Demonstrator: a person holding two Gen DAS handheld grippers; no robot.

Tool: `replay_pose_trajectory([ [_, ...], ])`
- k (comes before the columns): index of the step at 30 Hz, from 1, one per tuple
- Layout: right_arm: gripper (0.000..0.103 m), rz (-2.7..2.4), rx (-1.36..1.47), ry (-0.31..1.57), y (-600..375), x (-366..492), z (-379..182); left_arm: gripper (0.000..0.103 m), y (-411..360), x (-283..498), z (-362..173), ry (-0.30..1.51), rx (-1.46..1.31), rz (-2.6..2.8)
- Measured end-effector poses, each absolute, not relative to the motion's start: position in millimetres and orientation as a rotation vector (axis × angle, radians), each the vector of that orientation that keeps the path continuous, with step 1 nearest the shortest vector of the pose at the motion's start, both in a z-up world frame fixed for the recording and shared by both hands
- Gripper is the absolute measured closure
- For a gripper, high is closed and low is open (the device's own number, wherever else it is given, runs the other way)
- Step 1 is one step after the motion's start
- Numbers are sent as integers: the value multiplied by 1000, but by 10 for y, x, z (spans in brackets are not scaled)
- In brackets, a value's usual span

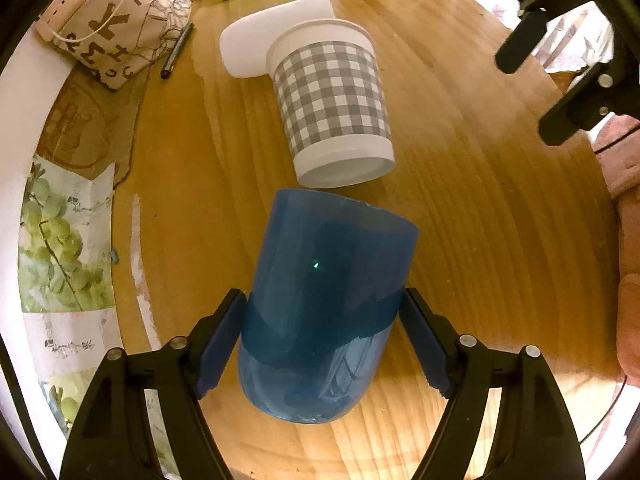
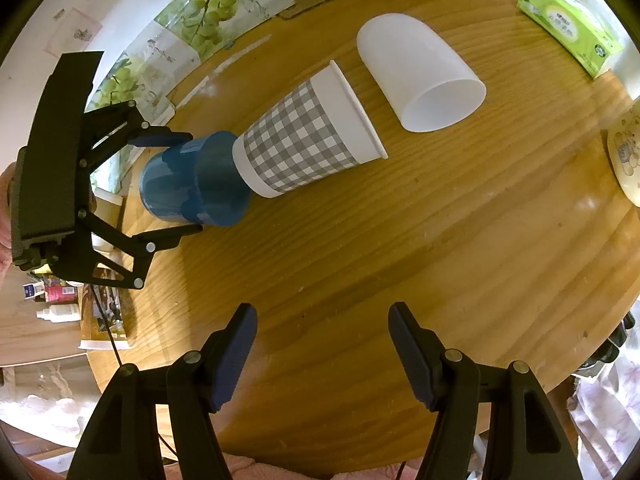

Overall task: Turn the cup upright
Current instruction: 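Lift the blue cup with the left gripper and rotate it base-down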

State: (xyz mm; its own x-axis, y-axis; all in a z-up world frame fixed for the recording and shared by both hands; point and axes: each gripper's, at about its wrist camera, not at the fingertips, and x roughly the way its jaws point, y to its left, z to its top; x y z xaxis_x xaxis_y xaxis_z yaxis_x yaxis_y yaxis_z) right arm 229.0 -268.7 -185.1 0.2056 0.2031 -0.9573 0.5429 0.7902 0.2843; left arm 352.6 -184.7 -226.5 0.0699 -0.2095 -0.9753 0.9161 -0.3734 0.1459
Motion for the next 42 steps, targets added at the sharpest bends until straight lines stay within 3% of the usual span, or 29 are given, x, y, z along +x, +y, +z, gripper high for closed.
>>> replay_pose_trajectory([
  [20, 34, -228, 669, 1325, -2675, 2060, -1546, 23, -1711, 3429, -2083, 908, 1313, -1208],
  [42, 34, -94, 590, 1230, -2727, 1863, -1140, 23, -1488, 2957, -1483, 1200, 910, -838],
])
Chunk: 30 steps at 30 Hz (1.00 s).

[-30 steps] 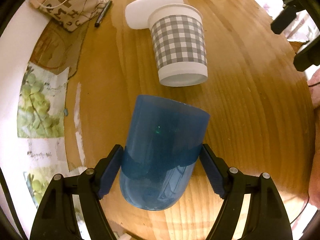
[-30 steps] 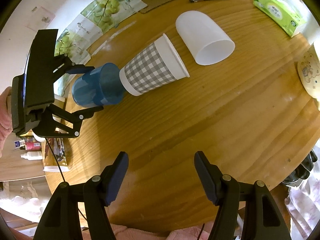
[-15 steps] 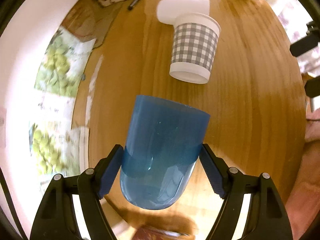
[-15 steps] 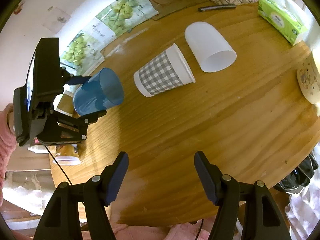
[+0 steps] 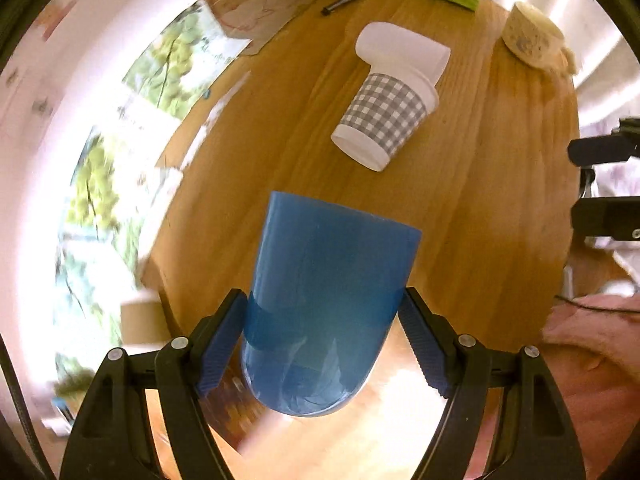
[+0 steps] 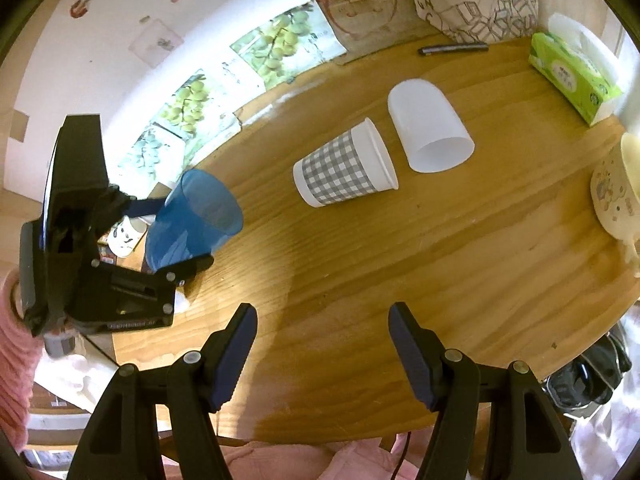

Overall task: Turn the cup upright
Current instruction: 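Lift the blue cup with the left gripper and rotate it base-down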

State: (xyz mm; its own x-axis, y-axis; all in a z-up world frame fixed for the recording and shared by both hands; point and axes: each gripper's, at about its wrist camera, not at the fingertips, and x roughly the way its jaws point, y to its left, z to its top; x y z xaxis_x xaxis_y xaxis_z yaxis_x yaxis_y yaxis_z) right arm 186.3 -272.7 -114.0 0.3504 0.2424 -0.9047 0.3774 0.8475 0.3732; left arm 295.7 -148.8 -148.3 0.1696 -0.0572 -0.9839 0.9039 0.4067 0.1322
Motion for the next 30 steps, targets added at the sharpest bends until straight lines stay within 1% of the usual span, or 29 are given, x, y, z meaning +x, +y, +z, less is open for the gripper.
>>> replay_pose_trajectory([
  [12, 34, -30, 533, 1193, -2772, 1572, -956, 23, -1278, 2521, -1298, 1310, 611, -754],
  [25, 34, 26, 462, 1234, -2718, 1321, -964, 23, -1080, 2154, -1486, 1427, 346, -677],
  [30, 34, 39, 455, 1267, -2670, 1293, -1030, 23, -950, 2171, -1598, 1458, 167, -593],
])
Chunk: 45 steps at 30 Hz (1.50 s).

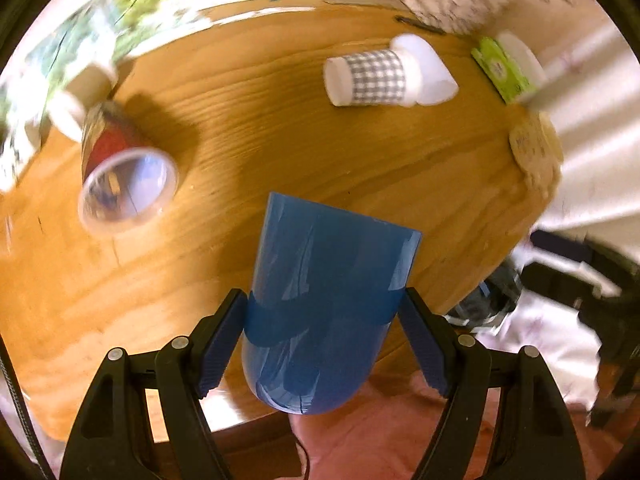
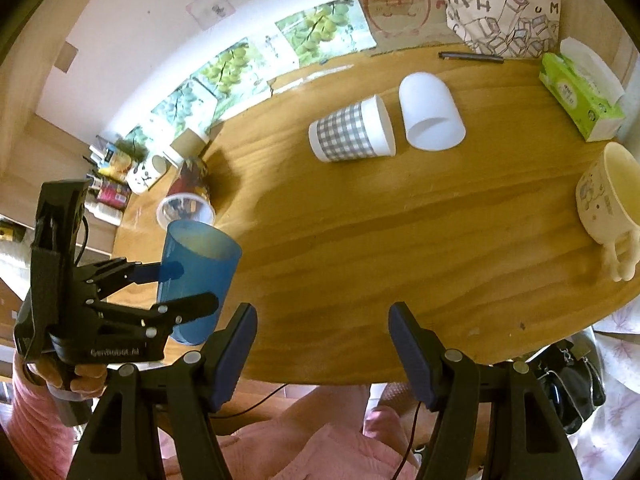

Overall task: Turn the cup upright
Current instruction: 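Lift the blue cup with the left gripper and rotate it base-down, then lower the blue cup upright onto the desk and open the left gripper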

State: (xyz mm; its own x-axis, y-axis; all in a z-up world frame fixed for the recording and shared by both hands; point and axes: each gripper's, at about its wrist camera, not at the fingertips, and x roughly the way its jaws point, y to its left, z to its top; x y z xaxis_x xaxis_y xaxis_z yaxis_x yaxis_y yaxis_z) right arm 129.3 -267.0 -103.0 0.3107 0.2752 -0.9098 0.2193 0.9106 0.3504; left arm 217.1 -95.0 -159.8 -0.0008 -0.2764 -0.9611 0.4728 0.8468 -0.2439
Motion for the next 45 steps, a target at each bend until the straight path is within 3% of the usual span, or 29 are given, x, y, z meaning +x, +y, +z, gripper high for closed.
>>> replay_pose_trajectory([
  [17, 34, 61, 405, 1374, -2489, 1630, -1323, 24, -577, 2435, -1980, 1496, -203, -356],
  [45, 34, 22, 446, 1369, -2532, 1832, -1384, 24, -558, 2447, -2102, 1452, -242, -345],
])
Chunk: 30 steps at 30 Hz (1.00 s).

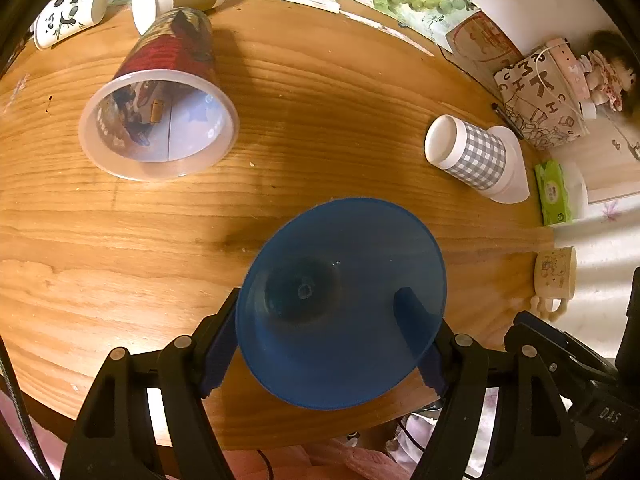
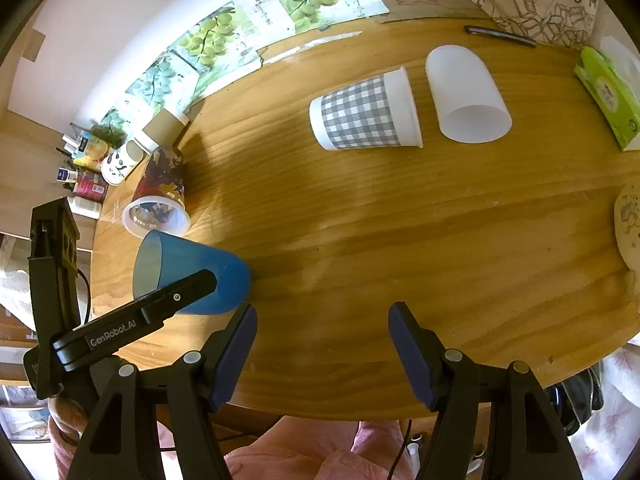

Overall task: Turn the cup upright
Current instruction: 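Lower the blue cup upright onto the desk and open the left gripper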

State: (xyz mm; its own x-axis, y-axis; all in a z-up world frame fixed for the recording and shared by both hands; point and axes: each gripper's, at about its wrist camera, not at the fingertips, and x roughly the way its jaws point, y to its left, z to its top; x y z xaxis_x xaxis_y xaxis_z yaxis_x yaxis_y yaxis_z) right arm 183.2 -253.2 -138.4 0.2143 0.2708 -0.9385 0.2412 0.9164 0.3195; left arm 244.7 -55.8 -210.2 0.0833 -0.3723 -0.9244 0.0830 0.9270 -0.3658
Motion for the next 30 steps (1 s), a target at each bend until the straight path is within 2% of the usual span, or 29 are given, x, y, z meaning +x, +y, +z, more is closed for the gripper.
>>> replay_pose_trajectory([
  [11, 34, 22, 461, 1361, -2643, 1686, -1389, 17, -628, 2361, -2064, 1428, -217, -355],
  [30, 34, 95, 464, 1328, -2619, 1408, -1383, 15, -664, 2107, -1847, 1367, -163, -327],
])
